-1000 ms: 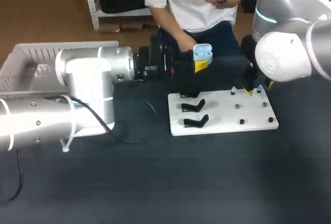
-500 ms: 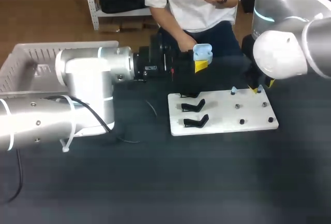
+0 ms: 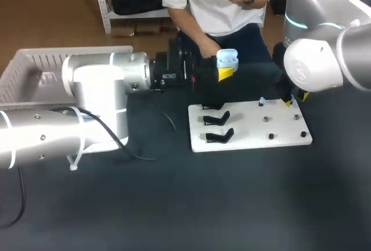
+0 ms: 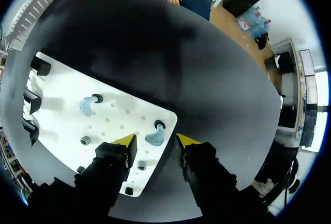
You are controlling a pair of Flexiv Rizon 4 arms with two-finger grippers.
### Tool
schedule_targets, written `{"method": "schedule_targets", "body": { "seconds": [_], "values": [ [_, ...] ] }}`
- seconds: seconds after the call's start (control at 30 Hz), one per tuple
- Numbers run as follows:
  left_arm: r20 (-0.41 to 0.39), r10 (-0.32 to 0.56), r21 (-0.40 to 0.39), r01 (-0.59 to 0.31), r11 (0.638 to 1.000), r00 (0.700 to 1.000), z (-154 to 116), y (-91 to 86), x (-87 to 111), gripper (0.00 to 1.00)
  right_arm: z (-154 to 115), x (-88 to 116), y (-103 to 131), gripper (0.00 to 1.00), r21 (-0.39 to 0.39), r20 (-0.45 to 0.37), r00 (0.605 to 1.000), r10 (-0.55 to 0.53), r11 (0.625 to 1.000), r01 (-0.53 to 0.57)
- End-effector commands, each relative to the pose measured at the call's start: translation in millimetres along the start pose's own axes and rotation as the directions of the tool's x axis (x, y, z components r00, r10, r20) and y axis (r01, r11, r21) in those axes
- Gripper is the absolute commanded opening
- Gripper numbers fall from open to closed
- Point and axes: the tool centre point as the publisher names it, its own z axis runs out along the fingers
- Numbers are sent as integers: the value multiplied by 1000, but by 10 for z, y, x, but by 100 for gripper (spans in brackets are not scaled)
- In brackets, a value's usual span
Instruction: Pick up each earbud case from the left stands, insert the matching earbuds, close the lid, and place the case in the box.
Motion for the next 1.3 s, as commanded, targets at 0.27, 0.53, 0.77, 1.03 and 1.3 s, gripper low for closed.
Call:
{"method": "schedule_targets", "body": {
  "seconds": [0.27,0.53,0.77,1.03,1.3],
  "values": [
    [7,6,-7,-6,1000,1000,-1,-19,14,0,24,-34,-9,46,-1,5,1000,22,1000,-22],
    [7,6,-7,-6,1000,1000,-1,-19,14,0,41,-52,-10,40,-4,9,1000,30,1000,-30],
    [7,6,-7,-6,1000,1000,-1,-19,14,0,55,-56,-15,32,-8,6,999,33,999,-33],
    [7,6,-7,-6,1000,1000,-1,-19,14,0,68,-74,-12,0,-8,4,1000,31,999,-31],
    [7,6,-7,-6,1000,1000,-1,-19,14,0,-2,-46,5,0,0,5,999,45,999,-45]
  ]
}}
